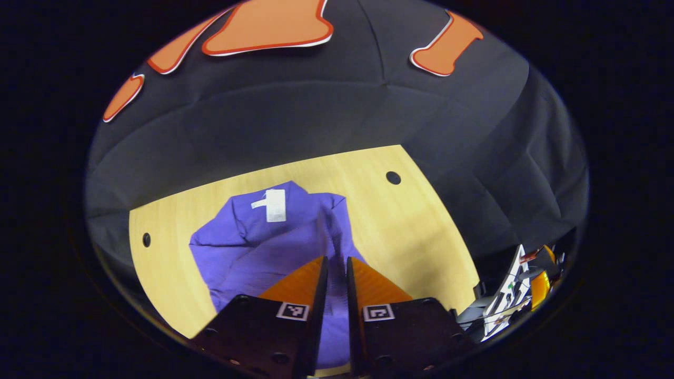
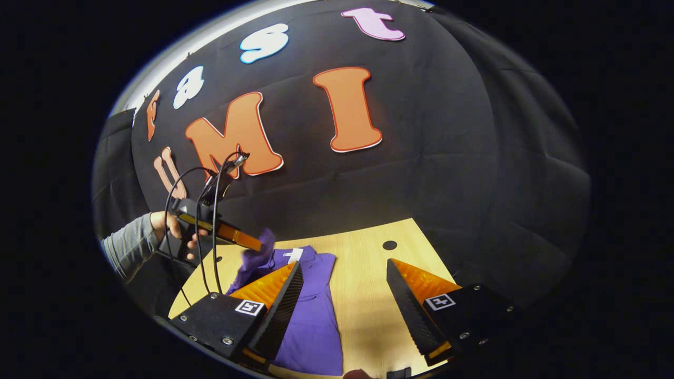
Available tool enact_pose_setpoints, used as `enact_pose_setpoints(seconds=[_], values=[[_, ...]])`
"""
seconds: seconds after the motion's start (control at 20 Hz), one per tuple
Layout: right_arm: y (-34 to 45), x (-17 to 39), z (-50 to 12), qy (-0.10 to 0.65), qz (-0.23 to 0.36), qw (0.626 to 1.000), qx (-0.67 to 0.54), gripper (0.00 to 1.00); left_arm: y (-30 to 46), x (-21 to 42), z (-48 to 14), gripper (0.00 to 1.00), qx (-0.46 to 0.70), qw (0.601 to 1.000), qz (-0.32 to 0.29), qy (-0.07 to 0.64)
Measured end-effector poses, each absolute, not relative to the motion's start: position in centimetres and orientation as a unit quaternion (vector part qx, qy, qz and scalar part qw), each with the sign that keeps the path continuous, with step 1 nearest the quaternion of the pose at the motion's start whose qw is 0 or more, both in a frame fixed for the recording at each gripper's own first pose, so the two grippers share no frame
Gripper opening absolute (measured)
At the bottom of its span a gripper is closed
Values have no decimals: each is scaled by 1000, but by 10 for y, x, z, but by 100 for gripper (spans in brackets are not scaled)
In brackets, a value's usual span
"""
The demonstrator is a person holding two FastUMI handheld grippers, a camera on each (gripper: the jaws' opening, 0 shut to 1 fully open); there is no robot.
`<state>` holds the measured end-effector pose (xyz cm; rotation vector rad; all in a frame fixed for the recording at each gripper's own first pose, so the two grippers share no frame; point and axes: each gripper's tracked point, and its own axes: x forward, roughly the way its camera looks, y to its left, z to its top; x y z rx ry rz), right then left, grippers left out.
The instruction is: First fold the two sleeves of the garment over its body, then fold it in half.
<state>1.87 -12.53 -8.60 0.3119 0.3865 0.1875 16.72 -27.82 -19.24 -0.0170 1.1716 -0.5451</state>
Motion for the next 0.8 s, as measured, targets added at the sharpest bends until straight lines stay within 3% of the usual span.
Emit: enact_pose_setpoints(seconds=[0.05,0.1,0.25,0.35,0.6,0.8], values=[[-126,18,-89,194,96,964,154,95,-284,164,-192,28,-15,799,-260,542],[-126,19,-93,198,98,963,152,95,-286,162,-191,46,-17,800,-265,538],[-123,16,-106,207,105,962,143,95,-271,150,-190,58,-16,808,-263,527],[-115,16,-117,218,113,960,136,95,-247,136,-190,73,-10,813,-251,525],[-88,7,-148,251,135,953,105,95,-157,114,-200,83,22,843,-172,509],[-66,-5,-182,298,146,939,92,95,-90,83,-206,84,24,853,-120,508]])
